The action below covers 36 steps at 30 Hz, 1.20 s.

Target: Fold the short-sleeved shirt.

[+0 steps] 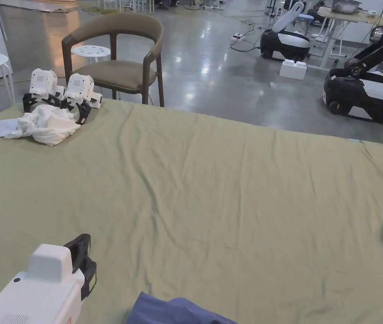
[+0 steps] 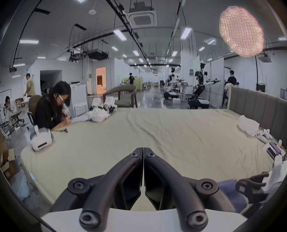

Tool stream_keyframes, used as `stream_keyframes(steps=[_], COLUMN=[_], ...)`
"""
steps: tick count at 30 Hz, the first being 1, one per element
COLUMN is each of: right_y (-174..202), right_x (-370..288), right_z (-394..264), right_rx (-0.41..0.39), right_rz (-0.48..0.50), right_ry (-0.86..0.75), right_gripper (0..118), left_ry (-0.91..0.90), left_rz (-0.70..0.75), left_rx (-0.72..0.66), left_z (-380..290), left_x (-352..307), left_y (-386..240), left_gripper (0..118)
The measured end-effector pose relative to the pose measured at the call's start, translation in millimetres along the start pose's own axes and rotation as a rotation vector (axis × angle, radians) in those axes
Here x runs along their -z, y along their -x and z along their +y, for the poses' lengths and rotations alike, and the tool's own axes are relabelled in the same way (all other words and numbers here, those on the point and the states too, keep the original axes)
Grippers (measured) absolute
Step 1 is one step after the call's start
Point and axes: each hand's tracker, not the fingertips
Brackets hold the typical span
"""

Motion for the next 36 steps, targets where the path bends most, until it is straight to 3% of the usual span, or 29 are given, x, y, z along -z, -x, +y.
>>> stream_keyframes(steps=[5, 7, 9, 12, 20, 24, 27, 29, 32, 34, 36], right_y=[-10, -12, -14, -13, -12, -14, -15, -15, -15, -14, -15], right_x=[29, 31, 30, 33, 32, 32, 32, 32, 31, 31, 31], right_z=[-21, -24, -25, -29, -37, -38, -38, -38, -39, -38, -39], right_rx=[0.022, 0.030, 0.039, 0.034, 0.009, 0.018, 0.032, 0.032, 0.025, 0.023, 0.025], right_rz=[-0.067, -0.084, -0.099, -0.103, -0.113, -0.107, -0.104, -0.104, -0.104, -0.104, -0.105], right_ry=[0.054, 0.049, 0.042, 0.045, 0.035, 0.036, 0.036, 0.034, 0.031, 0.031, 0.032], right_gripper=[0, 0, 0, 0, 0, 0, 0, 0, 0, 0, 0], left_ry=[0.137, 0.209, 0.299, 0.469, 0.723, 0.887, 0.877, 0.898, 0.927, 0.933, 0.931], left_rz=[-0.086, -0.145, -0.223, -0.391, -0.682, -0.820, -0.924, -0.974, -1.001, -0.994, -0.970], left_rx=[-0.062, -0.098, -0.158, -0.276, -0.525, -0.717, -0.870, -0.887, -0.792, -0.700, -0.732], left_z=[-25, -33, -40, -52, -91, -121, -132, -133, -137, -140, -144], left_x=[-1, 3, 11, 35, 98, 130, 138, 143, 144, 143, 144], left_y=[14, 20, 27, 39, 55, 51, 42, 29, 10, 2, 1], left_gripper=[5, 20, 45, 71, 87, 88, 87, 83, 71, 48, 31])
